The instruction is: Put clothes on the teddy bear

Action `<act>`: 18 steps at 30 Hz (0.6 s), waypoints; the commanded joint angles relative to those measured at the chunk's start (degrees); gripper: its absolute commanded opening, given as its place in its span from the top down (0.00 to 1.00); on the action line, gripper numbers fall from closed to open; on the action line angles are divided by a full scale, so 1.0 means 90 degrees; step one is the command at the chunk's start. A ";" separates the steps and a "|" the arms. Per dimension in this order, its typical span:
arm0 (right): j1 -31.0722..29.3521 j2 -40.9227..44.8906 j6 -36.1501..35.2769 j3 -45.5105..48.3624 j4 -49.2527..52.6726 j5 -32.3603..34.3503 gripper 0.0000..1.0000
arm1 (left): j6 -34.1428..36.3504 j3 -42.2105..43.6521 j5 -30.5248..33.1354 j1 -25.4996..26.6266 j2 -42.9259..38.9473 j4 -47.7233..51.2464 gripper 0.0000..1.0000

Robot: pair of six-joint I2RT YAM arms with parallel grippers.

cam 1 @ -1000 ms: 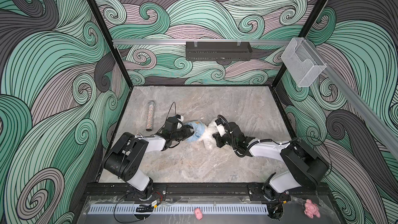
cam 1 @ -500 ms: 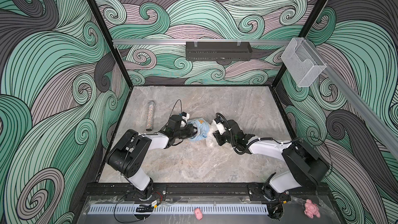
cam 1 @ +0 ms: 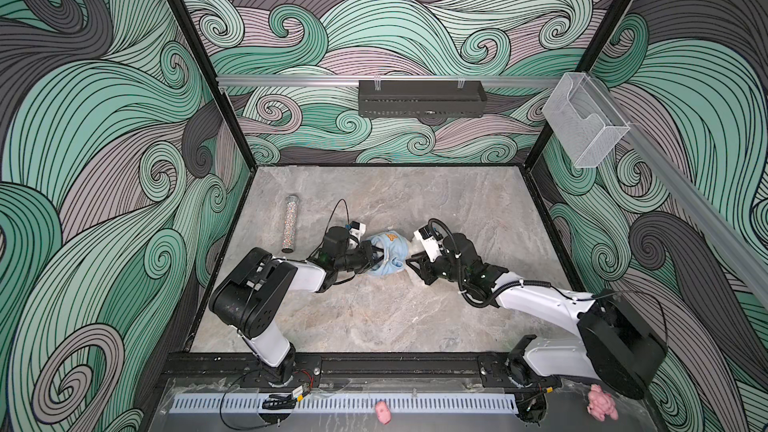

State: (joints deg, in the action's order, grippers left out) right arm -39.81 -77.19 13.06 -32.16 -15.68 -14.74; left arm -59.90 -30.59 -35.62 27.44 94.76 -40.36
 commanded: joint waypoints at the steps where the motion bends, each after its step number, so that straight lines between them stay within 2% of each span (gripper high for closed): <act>1: -0.0012 -0.0226 0.0521 0.0053 -0.0508 -0.0218 0.73 | -0.0143 -0.0116 -0.0314 -0.0022 -0.0013 -0.0186 1.00; 13: -0.0010 -0.0620 0.0724 -0.0060 -0.1199 -0.0697 0.69 | 0.0273 -0.0156 -0.0241 -0.0022 -0.0186 0.0372 1.00; 18: -0.0022 -0.0803 0.0888 -0.0142 -0.1520 -0.0942 0.72 | 0.0353 -0.0194 -0.0236 -0.0022 -0.0187 0.0469 1.00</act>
State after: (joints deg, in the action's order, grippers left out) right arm -39.79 -83.57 19.35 -32.05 -23.86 -19.97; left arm -58.67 -30.63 -36.27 27.14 94.61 -37.45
